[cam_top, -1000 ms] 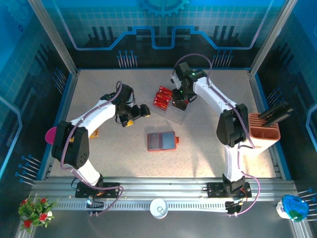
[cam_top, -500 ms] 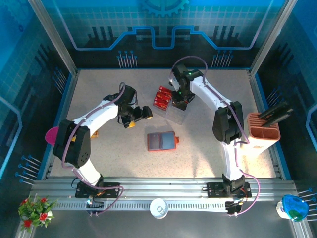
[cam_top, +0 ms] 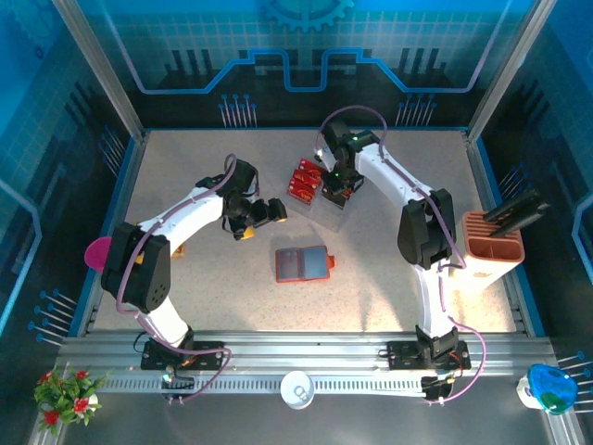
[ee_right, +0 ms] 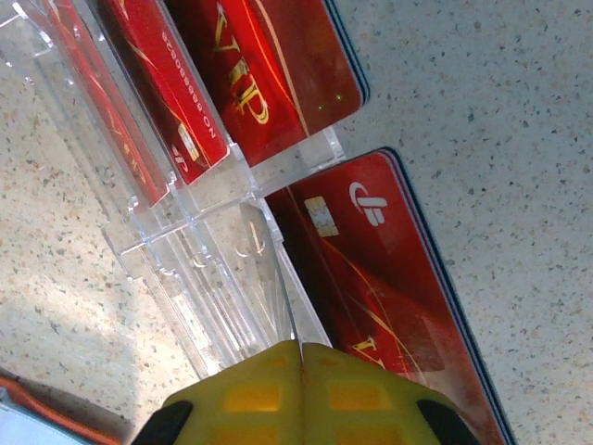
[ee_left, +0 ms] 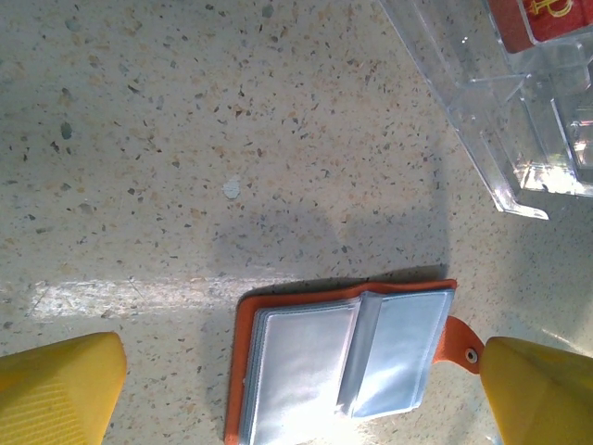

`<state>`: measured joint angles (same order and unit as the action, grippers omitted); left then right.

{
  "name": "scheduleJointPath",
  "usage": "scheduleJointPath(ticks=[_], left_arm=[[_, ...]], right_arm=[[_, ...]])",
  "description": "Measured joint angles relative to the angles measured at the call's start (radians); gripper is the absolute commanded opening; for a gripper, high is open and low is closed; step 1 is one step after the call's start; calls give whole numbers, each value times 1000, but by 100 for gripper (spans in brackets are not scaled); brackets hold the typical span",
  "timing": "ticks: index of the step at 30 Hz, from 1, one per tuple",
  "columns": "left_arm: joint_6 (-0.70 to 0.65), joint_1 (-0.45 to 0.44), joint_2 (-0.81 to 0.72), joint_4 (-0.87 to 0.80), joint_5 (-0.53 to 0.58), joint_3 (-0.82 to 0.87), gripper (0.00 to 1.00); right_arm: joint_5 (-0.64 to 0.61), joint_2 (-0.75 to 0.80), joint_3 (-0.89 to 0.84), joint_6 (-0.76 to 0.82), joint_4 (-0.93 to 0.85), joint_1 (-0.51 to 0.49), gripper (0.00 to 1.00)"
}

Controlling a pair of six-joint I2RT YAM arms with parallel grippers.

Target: Put the credit cards into the card holder

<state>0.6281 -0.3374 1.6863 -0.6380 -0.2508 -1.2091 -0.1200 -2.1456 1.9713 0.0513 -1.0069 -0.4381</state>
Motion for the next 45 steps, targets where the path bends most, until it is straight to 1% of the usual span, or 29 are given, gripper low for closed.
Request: scheduleJointPath(ticks=[6, 12, 15, 19, 23, 26, 29, 33, 37, 41, 45], left_arm=[[-1, 0, 0, 0, 2, 0, 99], [-15, -3, 0, -2, 2, 0, 99], [-37, -22, -2, -10, 11, 0, 99], [-80, -85, -18, -17, 57, 21, 99], [-109, -153, -34, -30, 110, 71, 99], [-115, -186, -34, -35, 146, 116, 99], [-115, -208, -34, -38, 175, 151, 99], [-130, -251, -34, -37, 204, 171, 99], [-136, -285, -34, -37, 229, 174, 99], [-138, -290, -34, -38, 261, 174, 99], [-138, -290, -30, -38, 289, 175, 99]], right_arm=[[5, 59, -45, 48, 22, -10, 0], [21, 175, -78, 49, 39, -50, 0], [50, 264, -132, 12, 61, -68, 0], [115, 411, -287, -90, 144, -70, 0], [223, 539, -517, -238, 289, -60, 0], [321, 609, -730, -386, 460, -51, 0], [400, 647, -934, -526, 656, -53, 0], [451, 657, -1143, -692, 891, -59, 0], [463, 656, -1245, -803, 1066, -95, 0], [460, 649, -1279, -864, 1205, -130, 0], [442, 629, -1301, -898, 1292, -148, 0]])
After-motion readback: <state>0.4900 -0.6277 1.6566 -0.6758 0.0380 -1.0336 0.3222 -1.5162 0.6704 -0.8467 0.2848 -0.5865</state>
